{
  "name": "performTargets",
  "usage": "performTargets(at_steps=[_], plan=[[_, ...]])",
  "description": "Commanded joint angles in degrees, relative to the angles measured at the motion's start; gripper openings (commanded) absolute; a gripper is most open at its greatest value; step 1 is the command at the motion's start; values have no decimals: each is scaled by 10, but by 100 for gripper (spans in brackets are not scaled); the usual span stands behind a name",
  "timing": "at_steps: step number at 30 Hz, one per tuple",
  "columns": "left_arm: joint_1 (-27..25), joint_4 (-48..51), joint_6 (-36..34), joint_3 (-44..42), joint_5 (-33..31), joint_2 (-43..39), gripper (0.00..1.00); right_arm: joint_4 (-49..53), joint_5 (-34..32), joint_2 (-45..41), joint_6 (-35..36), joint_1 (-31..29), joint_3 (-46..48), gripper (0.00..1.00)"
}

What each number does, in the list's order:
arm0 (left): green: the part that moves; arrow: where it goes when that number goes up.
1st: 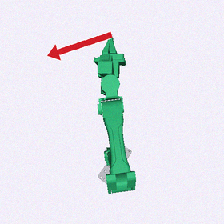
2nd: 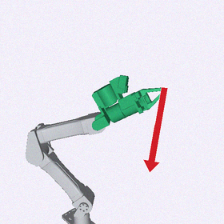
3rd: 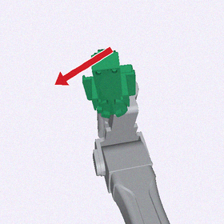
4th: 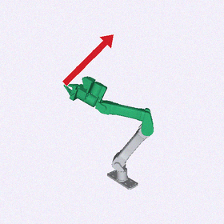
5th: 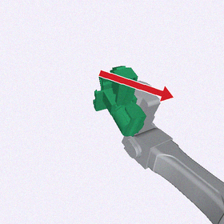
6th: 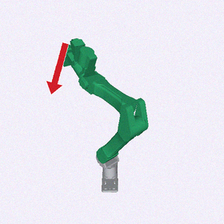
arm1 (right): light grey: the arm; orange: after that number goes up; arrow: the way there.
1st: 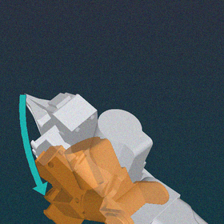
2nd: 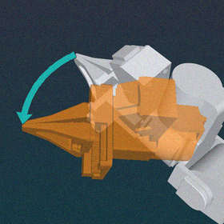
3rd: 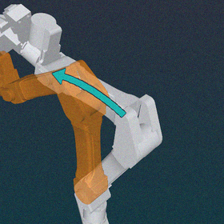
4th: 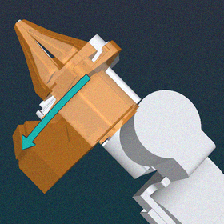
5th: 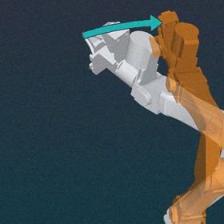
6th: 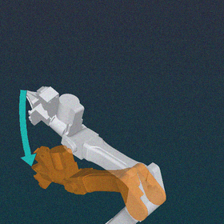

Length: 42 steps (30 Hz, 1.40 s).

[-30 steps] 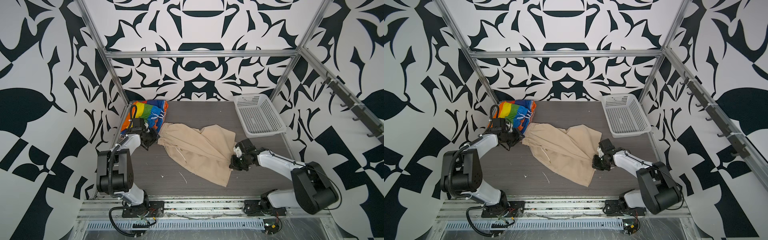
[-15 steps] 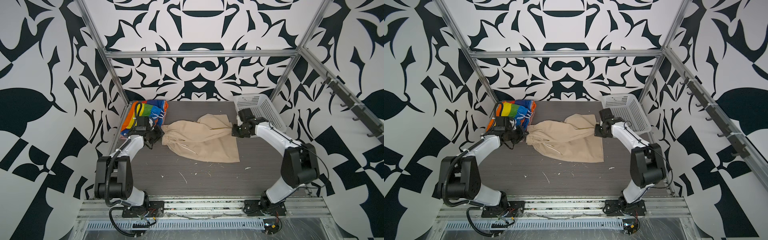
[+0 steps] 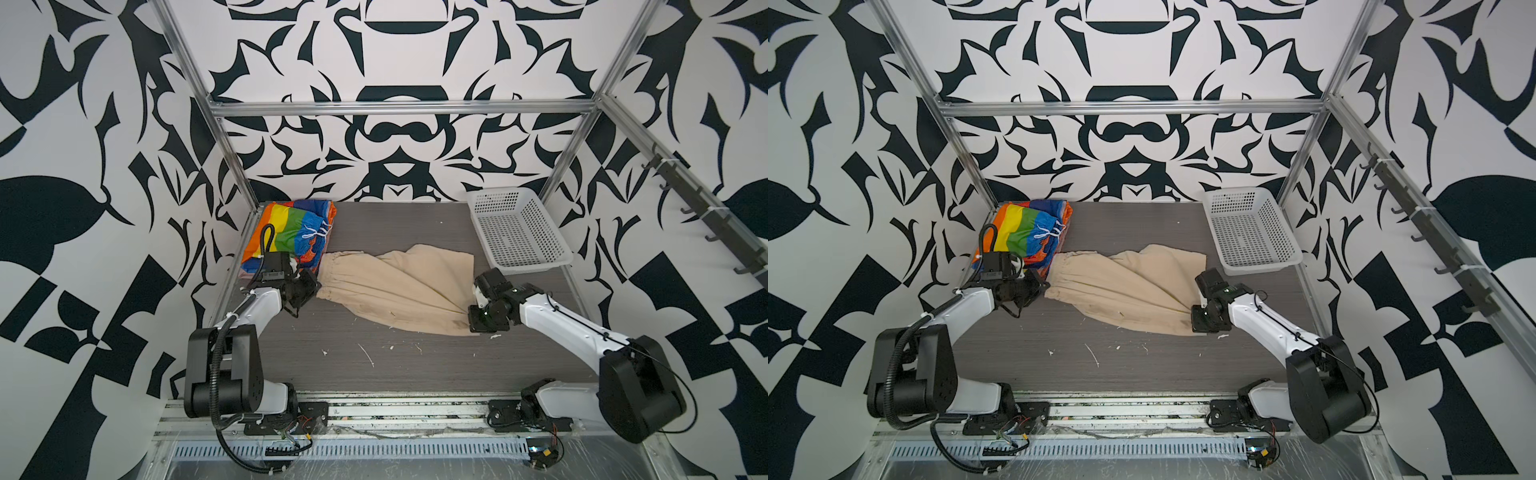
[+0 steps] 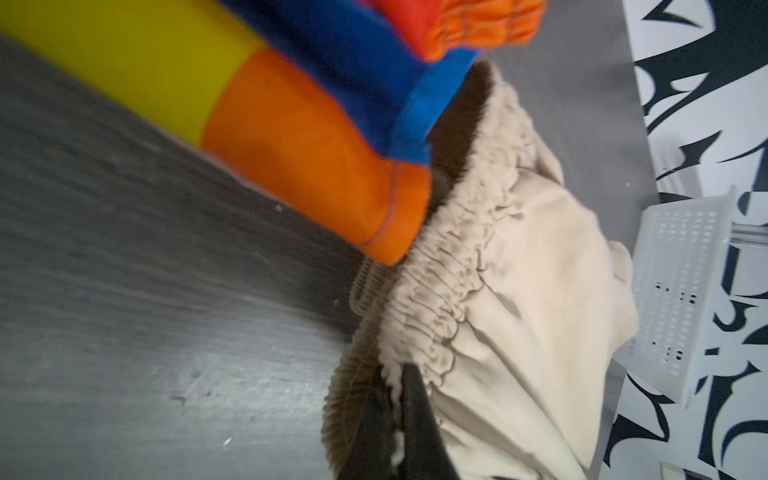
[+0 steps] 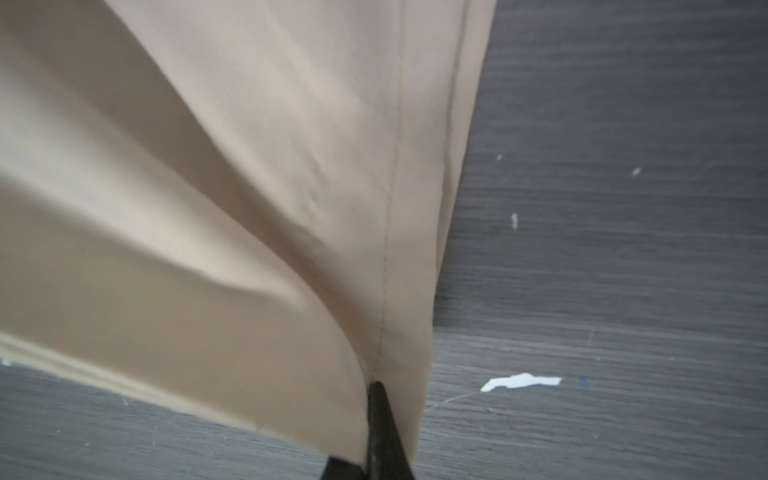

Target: Fold and stack the shorts

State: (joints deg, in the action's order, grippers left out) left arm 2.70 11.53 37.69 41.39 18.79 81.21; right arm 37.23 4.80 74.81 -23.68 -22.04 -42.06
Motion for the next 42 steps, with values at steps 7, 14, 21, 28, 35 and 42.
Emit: performTargets(at_steps=[7, 14, 21, 28, 35, 42], plan=[[7, -39, -5, -5, -6, 3, 6, -27, -6, 16, -48, -6, 7, 2], [7, 13, -16, 40, 4, -16, 50, 20, 23, -15, -27, -11, -25, 34], [22, 120, -58, 114, -107, -109, 99, 121, 6, -78, 19, -12, -148, 70], [-122, 67, 40, 204, -10, -15, 99, 41, 51, 61, 21, -7, -262, 94], [-196, -23, 89, 133, 8, 79, 99, -74, 160, 265, -20, 2, -358, 98], [-158, -27, 56, 41, 12, 81, 99, -94, 182, 386, -13, 77, -395, 99]])
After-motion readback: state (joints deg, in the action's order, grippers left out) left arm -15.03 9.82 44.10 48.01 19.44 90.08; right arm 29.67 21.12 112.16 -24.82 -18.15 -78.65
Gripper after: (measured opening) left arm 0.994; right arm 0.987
